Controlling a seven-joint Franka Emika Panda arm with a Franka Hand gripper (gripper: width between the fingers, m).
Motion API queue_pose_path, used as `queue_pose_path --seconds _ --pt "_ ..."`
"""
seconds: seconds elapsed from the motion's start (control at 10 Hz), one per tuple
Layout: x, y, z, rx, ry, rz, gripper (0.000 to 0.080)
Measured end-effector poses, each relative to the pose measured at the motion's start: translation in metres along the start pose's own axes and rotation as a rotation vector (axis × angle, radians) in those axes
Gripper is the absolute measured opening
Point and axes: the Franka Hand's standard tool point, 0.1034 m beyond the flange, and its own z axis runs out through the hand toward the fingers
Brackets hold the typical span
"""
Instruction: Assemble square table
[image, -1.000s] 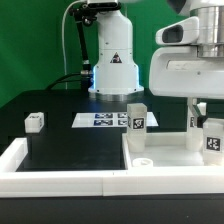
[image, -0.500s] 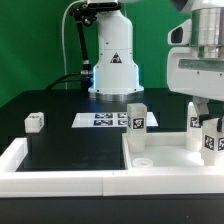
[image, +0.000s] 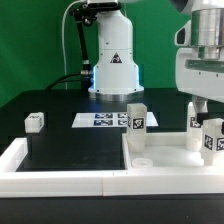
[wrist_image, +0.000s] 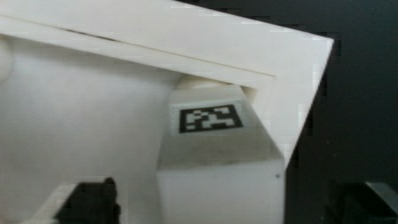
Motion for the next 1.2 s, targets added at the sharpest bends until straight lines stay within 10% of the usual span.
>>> queue_pose_path --seconds 1.2 --pt "-0.0064 -0.0082 -0.0027 0.038 0.036 -1.112 0.0649"
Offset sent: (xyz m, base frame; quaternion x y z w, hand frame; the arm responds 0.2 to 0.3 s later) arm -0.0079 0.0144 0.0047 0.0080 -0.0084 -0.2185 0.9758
